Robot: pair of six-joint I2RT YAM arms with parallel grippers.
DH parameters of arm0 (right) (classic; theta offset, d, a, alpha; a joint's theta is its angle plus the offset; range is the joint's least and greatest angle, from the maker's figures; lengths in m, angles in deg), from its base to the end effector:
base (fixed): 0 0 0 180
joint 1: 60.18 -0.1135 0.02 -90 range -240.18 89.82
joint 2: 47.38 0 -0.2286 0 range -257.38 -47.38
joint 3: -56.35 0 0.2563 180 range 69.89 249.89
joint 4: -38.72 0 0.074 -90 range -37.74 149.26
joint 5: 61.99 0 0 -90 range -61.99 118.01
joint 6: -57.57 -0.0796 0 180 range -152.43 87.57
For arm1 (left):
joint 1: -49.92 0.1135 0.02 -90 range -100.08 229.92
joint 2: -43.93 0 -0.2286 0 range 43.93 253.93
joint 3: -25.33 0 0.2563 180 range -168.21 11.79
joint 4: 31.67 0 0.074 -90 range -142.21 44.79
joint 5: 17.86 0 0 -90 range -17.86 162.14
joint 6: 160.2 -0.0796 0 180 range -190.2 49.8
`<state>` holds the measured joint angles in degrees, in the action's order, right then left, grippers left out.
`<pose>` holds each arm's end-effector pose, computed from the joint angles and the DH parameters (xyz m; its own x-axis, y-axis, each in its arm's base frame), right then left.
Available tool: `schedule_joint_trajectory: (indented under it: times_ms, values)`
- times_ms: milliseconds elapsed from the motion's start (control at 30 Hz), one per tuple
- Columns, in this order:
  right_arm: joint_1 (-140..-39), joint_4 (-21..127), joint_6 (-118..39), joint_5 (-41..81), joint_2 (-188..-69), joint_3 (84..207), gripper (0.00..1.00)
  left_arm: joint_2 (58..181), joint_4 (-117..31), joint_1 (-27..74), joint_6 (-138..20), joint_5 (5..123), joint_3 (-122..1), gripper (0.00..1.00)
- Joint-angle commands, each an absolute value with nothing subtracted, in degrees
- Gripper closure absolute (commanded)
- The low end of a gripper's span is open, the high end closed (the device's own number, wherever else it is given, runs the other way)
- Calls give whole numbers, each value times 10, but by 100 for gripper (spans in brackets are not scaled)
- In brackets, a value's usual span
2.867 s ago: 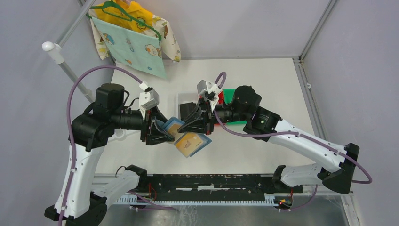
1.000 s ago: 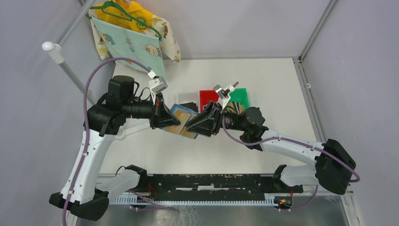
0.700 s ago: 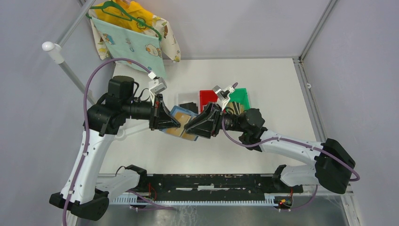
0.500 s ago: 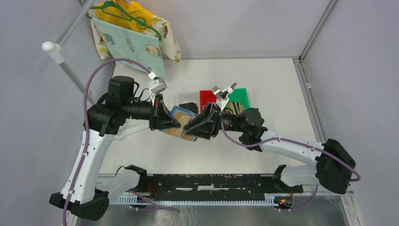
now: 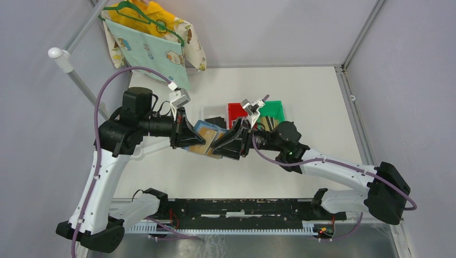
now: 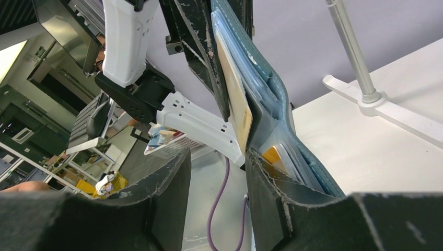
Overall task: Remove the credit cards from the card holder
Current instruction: Remove the credit card from the card holder.
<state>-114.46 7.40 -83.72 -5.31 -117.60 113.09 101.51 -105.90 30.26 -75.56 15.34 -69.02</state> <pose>0.1546 0.2899 0.3119 -0.6557 0.2050 -0.7266 -0.7548 -0.1545 0.6376 0.1622 -0.1287 0.3884 -0.4946 0.2310 -0.8378 0.8597 0.2718 -0.4326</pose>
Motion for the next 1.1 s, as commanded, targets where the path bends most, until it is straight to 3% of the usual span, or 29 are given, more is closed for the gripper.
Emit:
schedule_joint_trajectory:
  times_ms: [0, 533, 800, 1067]
  values:
    - [-1144, 133, -810, -11, -1180, 1165, 50, 992, -1026, 299, -745, 113, -721, 98]
    - [-1167, 154, -816, 66, -1194, 1214, 47, 981, -1017, 299, -750, 131, -721, 92]
    - [-1177, -151, -936, 18, -1220, 1154, 64, 976, -991, 299, -715, 92, -707, 82]
    - [-1189, -123, -932, 30, -1228, 1153, 74, 983, -974, 299, -678, 51, -675, 74]
